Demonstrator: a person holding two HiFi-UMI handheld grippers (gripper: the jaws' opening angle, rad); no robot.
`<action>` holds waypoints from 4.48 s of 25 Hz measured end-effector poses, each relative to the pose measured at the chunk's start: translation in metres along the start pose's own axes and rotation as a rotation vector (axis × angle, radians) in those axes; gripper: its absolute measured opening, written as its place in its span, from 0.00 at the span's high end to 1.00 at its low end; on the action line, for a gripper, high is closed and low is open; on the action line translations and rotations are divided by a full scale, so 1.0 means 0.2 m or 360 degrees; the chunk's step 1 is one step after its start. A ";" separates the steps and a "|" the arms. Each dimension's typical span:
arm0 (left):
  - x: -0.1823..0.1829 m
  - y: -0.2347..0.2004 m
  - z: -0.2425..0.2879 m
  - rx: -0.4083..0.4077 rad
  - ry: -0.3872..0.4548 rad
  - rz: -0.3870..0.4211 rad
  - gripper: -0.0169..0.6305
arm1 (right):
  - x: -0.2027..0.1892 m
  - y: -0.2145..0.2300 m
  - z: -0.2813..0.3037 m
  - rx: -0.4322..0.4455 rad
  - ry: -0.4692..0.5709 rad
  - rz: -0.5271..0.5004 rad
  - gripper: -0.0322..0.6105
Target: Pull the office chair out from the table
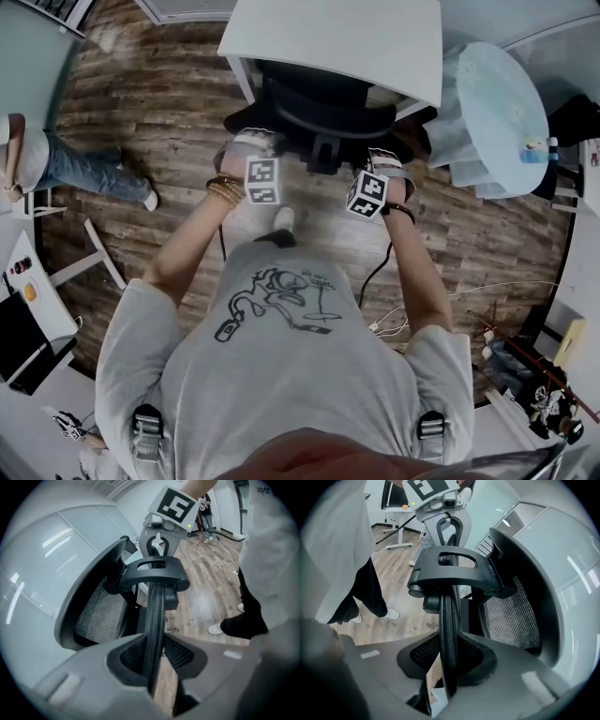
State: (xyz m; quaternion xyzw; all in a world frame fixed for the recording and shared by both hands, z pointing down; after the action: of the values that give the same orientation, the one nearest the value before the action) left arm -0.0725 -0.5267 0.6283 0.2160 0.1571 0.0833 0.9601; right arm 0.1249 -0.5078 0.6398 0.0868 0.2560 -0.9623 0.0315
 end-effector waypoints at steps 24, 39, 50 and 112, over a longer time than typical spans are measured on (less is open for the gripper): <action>0.09 0.50 -0.21 0.0005 -0.0055 -0.0010 0.80 | 0.03 -0.51 -0.28 0.0077 0.0011 0.0072 0.79; 0.30 0.99 -0.41 -0.0035 -0.0094 -0.0053 0.80 | -0.05 -0.98 -0.58 0.0066 0.0045 0.0062 0.79; 0.47 1.45 -0.57 -0.0045 -0.0132 -0.0094 0.81 | -0.14 -1.42 -0.80 0.0043 0.0079 0.0021 0.79; 0.59 3.20 -1.47 -0.0046 -0.0100 -0.0021 0.81 | 0.19 -3.15 -1.77 0.0014 0.0075 0.0079 0.78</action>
State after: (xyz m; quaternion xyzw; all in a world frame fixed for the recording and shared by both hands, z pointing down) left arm -0.1205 0.1849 0.6267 0.2035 0.1270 0.0724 0.9681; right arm 0.0758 0.2133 0.6372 0.1158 0.2501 -0.9600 0.0489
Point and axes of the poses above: the fingertips, and each gripper's own axes: z forward along the fingers, y to its right, x out of its top, the point moved 8 cm from there along -z, backward along the fingers, and after that the axes turned 2 degrees about -x, right-handed, at the moved point
